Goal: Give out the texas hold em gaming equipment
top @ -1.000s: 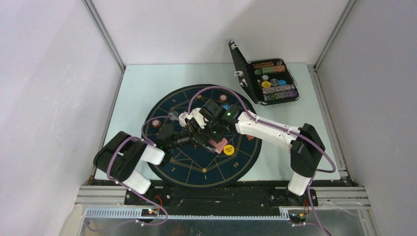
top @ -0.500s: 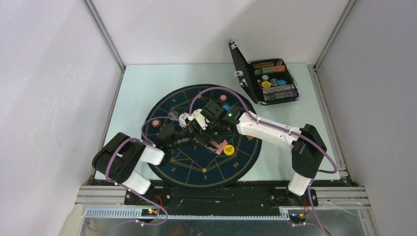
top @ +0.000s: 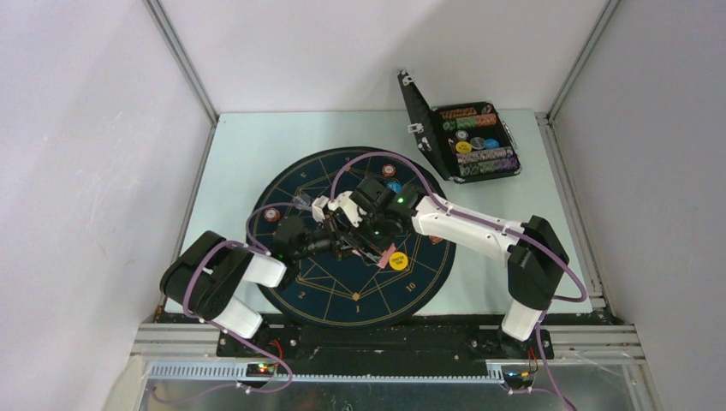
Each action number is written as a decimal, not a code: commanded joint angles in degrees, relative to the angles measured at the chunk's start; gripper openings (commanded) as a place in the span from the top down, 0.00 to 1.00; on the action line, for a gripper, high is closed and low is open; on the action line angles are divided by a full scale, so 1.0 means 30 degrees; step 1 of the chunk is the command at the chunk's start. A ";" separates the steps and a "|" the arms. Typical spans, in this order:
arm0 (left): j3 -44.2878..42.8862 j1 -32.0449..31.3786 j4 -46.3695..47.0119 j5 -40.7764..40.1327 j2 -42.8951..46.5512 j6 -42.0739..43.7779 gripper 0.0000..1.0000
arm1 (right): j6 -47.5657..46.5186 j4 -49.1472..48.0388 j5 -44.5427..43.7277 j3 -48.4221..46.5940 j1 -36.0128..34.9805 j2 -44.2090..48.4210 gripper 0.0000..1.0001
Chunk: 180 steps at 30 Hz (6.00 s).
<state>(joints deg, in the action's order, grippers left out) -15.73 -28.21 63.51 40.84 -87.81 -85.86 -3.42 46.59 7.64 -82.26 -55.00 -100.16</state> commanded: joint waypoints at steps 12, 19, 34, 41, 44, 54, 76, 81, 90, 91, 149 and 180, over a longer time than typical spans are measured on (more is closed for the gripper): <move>-0.1586 -0.0234 -0.6621 -0.0098 0.3078 0.4289 0.56 | 0.0678 0.0354 -0.0316 -0.0527 0.0042 0.1049 0.90; -0.1920 -0.0237 -0.9061 -0.0472 0.4117 0.5628 0.36 | 0.0494 0.0608 -0.0388 -0.0702 0.0010 0.1033 0.94; -0.1875 -0.0265 -1.0506 0.1044 0.5022 0.7864 0.16 | -0.1816 0.0423 -0.1010 -0.0048 -0.1431 0.1454 0.95; -0.1053 -0.0428 -0.6366 0.1603 0.4106 0.5148 0.43 | -0.1479 0.0320 -0.1372 -0.0174 -0.1521 0.1517 0.95; -0.1022 -0.0669 -0.6100 0.1582 0.4029 0.5004 0.55 | -0.1251 0.0255 -0.1514 -0.0256 -0.1468 0.1547 0.94; -0.0968 -0.0852 -0.5958 0.1519 0.4221 0.4619 1.00 | -0.0646 0.0276 -0.1091 -0.0186 -0.0784 0.1792 0.69; -0.1040 -0.0822 -0.6792 0.1017 0.5561 0.4203 1.00 | -0.0590 0.0551 -0.0050 0.0653 -0.0729 0.1963 0.21; -0.1057 -0.0822 -0.6981 0.0932 0.5507 0.4188 1.00 | -0.0269 0.0591 0.0117 0.0644 -0.0833 0.2014 0.41; -0.1638 -0.0804 -0.9922 0.0629 0.6232 0.6526 0.81 | 0.0311 0.0709 0.0186 0.0530 -0.0793 0.2356 0.71; -0.1713 -0.0813 -1.0732 0.0560 0.6384 0.6793 0.74 | 0.0360 0.0850 0.0210 0.0409 -0.0795 0.2316 0.75; -0.1633 -0.1100 -0.8656 0.1884 0.5095 0.9200 0.01 | 0.0334 0.5189 -0.0293 -0.1518 -0.1163 0.0349 1.00; -0.2562 -0.1115 -1.4552 -0.0482 0.9266 1.1868 0.09 | 0.0457 0.3637 -0.0924 -0.0607 -0.1051 0.1373 1.00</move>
<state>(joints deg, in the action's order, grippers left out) -22.79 -31.00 12.53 35.35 -63.86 -51.05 -2.39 59.75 6.09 -85.08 -58.52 -98.19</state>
